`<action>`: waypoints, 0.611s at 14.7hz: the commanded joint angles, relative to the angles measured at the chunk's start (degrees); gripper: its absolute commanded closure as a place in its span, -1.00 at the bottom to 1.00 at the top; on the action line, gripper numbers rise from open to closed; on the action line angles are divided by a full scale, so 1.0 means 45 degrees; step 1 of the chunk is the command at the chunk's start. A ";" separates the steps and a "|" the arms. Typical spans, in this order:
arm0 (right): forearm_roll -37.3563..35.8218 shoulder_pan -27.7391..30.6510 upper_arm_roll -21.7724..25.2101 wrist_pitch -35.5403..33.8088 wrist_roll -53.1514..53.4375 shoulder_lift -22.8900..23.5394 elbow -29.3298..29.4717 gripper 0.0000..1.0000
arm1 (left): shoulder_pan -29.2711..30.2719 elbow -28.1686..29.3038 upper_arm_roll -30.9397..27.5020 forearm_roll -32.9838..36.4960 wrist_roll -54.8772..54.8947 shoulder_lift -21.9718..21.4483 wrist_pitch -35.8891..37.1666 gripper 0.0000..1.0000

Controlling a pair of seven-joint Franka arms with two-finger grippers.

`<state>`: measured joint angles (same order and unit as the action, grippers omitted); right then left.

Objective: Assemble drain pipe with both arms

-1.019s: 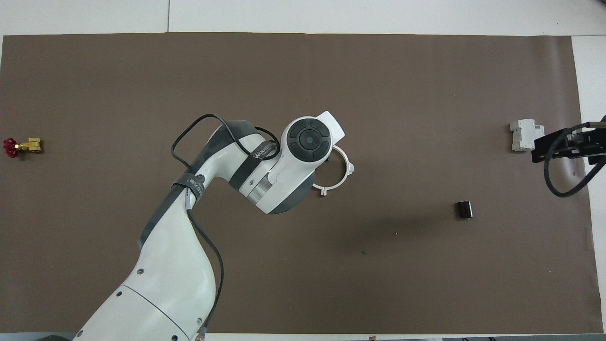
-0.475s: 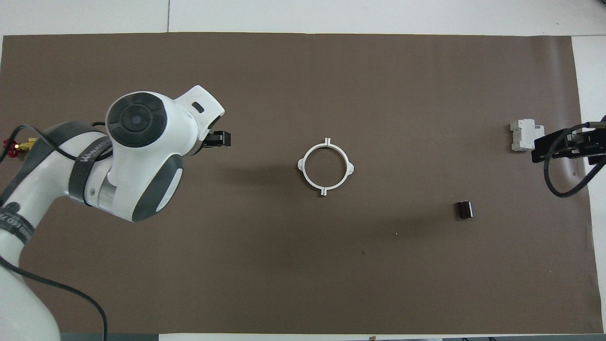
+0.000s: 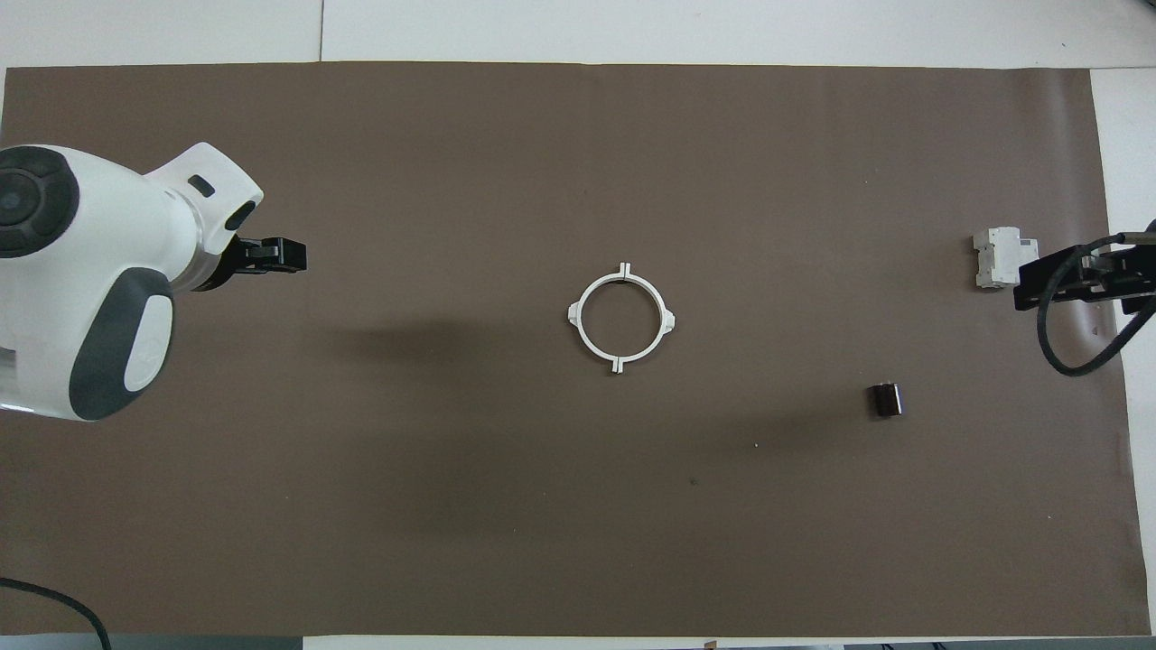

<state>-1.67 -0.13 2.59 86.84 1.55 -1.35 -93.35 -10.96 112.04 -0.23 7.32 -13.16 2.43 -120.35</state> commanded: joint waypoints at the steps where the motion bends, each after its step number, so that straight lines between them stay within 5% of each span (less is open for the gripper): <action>1: 0.0020 0.0167 -0.0106 0.0154 -0.0324 -0.0051 -0.0038 -1.00 | 0.0928 0.0123 0.0032 -0.0726 0.1279 -0.1008 0.0922 -1.00; 9: 0.0177 0.0167 -0.0106 0.0174 -0.0265 -0.0051 0.0002 -1.00 | 0.2219 -0.3759 -0.0007 -0.1823 0.2904 -0.0620 0.5078 -1.00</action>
<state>-1.47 -0.14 2.58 86.85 1.55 -1.35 -93.34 -2.06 101.51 -0.44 0.33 -2.09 -2.70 -103.36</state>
